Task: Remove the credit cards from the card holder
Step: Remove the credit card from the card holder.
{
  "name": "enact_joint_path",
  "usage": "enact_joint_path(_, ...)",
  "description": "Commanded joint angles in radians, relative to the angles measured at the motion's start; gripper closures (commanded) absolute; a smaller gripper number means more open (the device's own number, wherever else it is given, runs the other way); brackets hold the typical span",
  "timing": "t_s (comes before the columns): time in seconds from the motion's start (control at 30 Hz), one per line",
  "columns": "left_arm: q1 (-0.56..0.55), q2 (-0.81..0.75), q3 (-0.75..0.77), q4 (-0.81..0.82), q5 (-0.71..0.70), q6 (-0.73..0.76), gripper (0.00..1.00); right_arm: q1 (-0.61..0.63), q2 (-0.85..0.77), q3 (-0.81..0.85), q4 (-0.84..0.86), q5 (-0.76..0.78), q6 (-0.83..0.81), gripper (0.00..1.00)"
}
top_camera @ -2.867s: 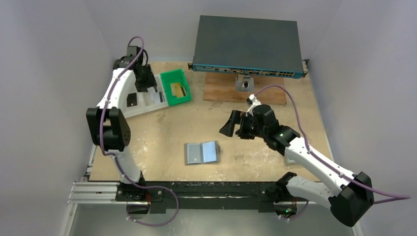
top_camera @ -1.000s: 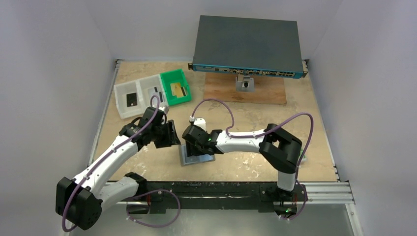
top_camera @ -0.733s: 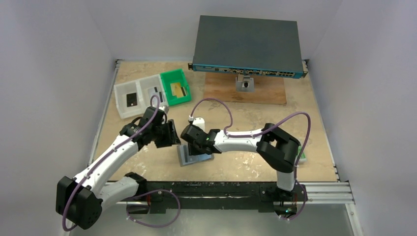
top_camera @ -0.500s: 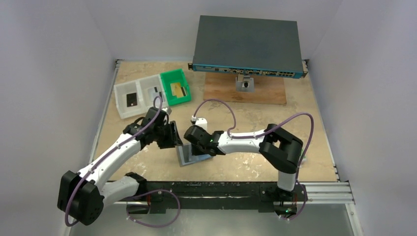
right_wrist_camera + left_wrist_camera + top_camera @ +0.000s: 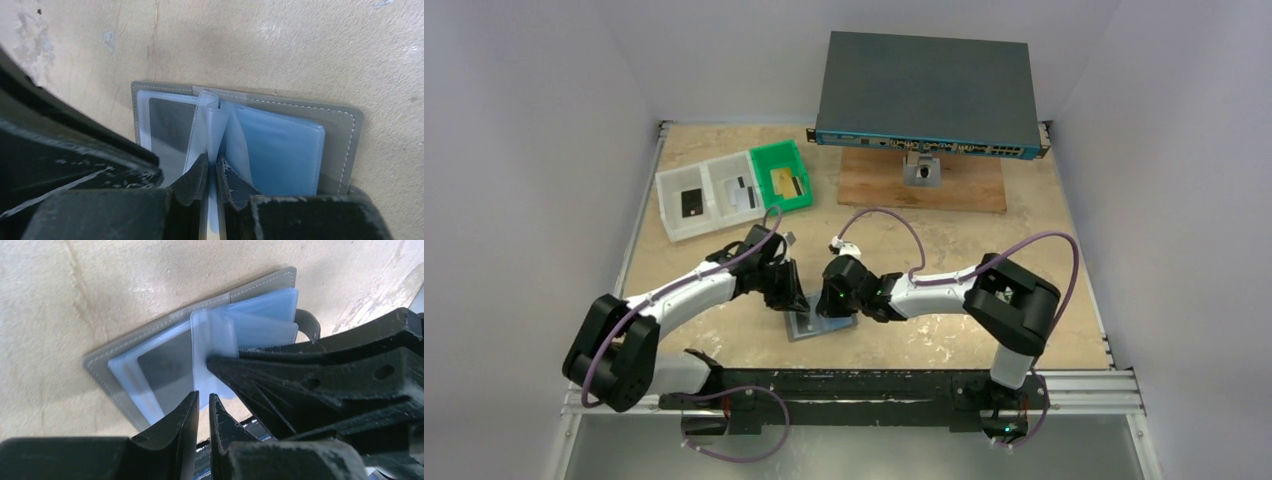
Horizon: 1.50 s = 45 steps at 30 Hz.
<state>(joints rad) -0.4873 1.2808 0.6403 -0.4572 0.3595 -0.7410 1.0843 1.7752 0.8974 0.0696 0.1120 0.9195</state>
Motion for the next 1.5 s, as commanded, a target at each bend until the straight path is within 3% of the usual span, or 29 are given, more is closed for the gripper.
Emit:
enact_joint_path(0.0,-0.024,0.060,-0.005,0.106,0.023,-0.015,0.90,-0.018,-0.011,-0.086,0.027,-0.108,0.026,0.94)
enact_joint_path(0.13,-0.028,0.111,-0.007,0.112,-0.025,-0.014,1.00,-0.044,-0.032,-0.128,0.083,-0.155,0.038,0.94)
enact_joint_path(0.47,-0.040,0.183,-0.019,0.109,-0.118,0.007,1.00,-0.098,-0.034,-0.219,0.241,-0.278,0.081,0.94)
enact_joint_path(0.6,-0.059,0.214,-0.016,0.109,-0.140,0.009,1.00,-0.100,-0.063,-0.222,0.246,-0.284,0.082,0.83)
enact_joint_path(0.73,-0.071,0.221,-0.011,0.101,-0.154,0.008,1.00,-0.098,-0.114,-0.157,0.114,-0.211,0.031,0.66)
enact_joint_path(0.83,-0.071,0.210,-0.008,0.099,-0.152,0.007,1.00,-0.096,-0.158,-0.130,0.041,-0.173,0.019,0.60)
enact_joint_path(1.13,-0.089,0.176,0.031,0.089,-0.093,0.017,1.00,-0.031,-0.195,-0.043,-0.147,-0.027,-0.023,0.61)
enact_joint_path(1.47,-0.108,0.197,0.067,0.093,-0.040,0.018,1.00,0.041,-0.078,0.086,-0.289,0.091,-0.042,0.63)
